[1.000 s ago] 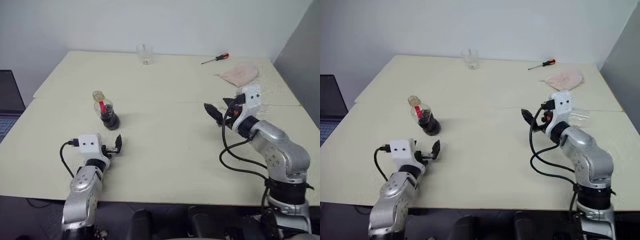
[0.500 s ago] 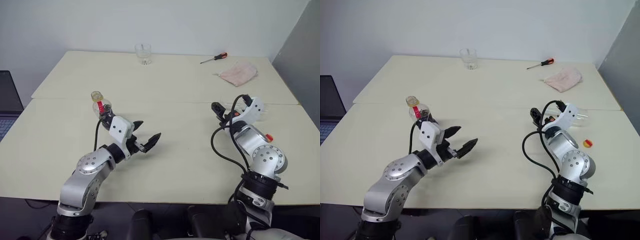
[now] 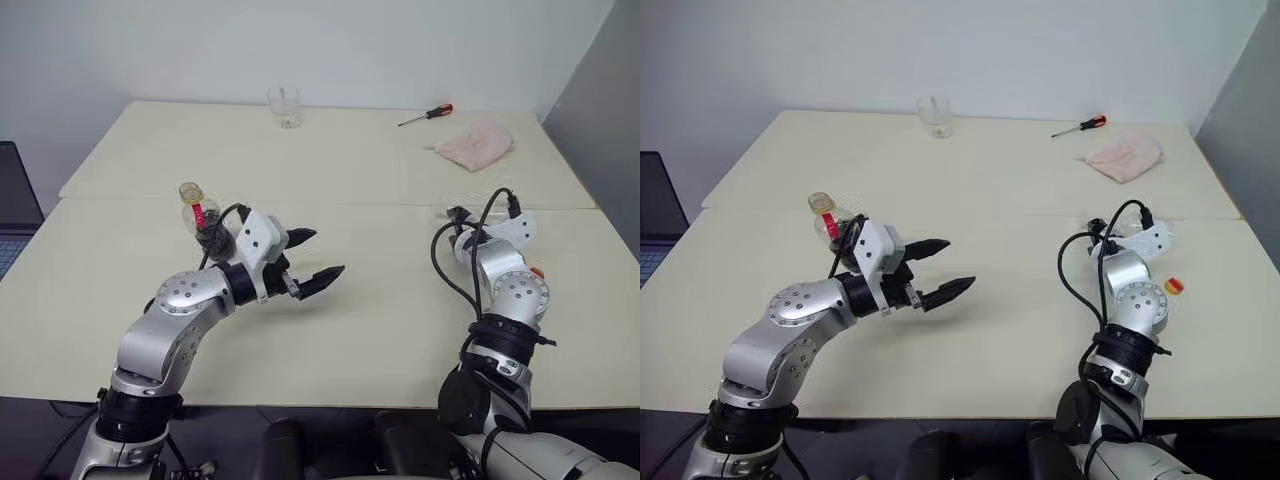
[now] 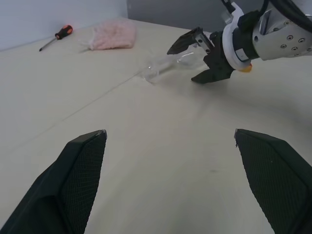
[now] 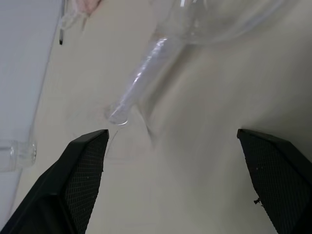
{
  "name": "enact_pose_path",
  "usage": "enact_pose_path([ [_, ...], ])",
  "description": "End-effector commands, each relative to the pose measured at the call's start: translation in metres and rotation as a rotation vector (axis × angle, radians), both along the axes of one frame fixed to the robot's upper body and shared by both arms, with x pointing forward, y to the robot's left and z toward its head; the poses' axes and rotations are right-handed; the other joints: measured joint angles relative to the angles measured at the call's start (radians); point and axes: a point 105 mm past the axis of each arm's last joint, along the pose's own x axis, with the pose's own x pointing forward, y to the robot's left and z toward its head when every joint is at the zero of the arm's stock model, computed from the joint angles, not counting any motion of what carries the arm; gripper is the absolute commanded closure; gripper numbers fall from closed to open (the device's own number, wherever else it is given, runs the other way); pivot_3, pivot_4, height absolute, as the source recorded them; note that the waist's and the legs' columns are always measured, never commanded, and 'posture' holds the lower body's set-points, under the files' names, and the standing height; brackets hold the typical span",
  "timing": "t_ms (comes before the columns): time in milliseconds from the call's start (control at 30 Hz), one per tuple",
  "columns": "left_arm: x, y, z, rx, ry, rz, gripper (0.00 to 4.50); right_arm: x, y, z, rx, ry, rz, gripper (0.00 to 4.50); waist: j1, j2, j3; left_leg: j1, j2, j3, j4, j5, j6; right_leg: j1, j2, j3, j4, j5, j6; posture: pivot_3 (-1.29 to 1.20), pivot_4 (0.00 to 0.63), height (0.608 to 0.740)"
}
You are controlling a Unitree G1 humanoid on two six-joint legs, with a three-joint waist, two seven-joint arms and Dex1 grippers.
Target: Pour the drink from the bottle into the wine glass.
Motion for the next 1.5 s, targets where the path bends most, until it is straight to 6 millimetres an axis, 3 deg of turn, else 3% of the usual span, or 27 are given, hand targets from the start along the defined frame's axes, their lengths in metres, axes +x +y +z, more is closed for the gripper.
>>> enact_pose_path([
  [33, -0.002, -0.006, 0.014, -0.026, -0.053, -0.042, 0.03, 0.012, 0.002, 0.023, 0.055, -0.077, -0.036, 0.00, -0.001, 0.000, 0.000, 0.000, 0.000, 0.000, 0.000, 0.000, 0.000, 0.000, 0.000, 0.000, 0.000, 0.000, 0.000, 0.00, 0.150, 0.740],
  [233, -0.003, -0.009, 0.012, -0.018, -0.046, -0.067, 0.03, 0.027, 0.015, 0.034, 0.131, -0.114, -0.016, 0.00, 0.000, 0.000, 0.000, 0.000, 0.000, 0.000, 0.000, 0.000, 0.000, 0.000, 0.001, 0.000, 0.000, 0.000, -0.001, 0.00, 0.150, 0.740],
  [533, 0.000, -0.009, 0.012, -0.025, -0.065, -0.035, 0.03, 0.033, -0.005, 0.031, 0.100, -0.087, -0.126, 0.00, 0.001, 0.000, 0.000, 0.000, 0.000, 0.000, 0.000, 0.000, 0.000, 0.000, 0.000, 0.000, 0.000, 0.000, -0.001, 0.00, 0.150, 0.740],
  [1200, 0.007, -0.003, 0.013, -0.003, -0.089, 0.006, 0.03, 0.050, -0.018, 0.018, 0.134, -0.044, -0.260, 0.00, 0.001, 0.001, 0.000, 0.000, 0.000, 0.000, -0.001, 0.000, 0.000, 0.000, 0.000, 0.001, -0.001, 0.000, -0.002, 0.00, 0.150, 0.740],
  [1300, 0.007, -0.003, 0.014, -0.002, -0.091, 0.009, 0.00, 0.052, -0.019, 0.015, 0.123, -0.038, -0.262, 0.58, 0.001, 0.001, 0.000, 0.000, 0.000, 0.000, -0.001, 0.000, 0.000, 0.000, 0.000, 0.001, -0.001, 0.000, -0.002, 0.00, 0.150, 0.740],
  [1500, 0.006, -0.002, 0.014, -0.001, -0.092, 0.014, 0.00, 0.054, -0.023, 0.017, 0.107, -0.051, -0.281, 2.70, 0.000, 0.001, 0.001, 0.000, 0.000, 0.000, -0.001, 0.000, 0.000, 0.000, 0.000, 0.001, -0.001, 0.002, -0.005, 0.00, 0.150, 0.740],
])
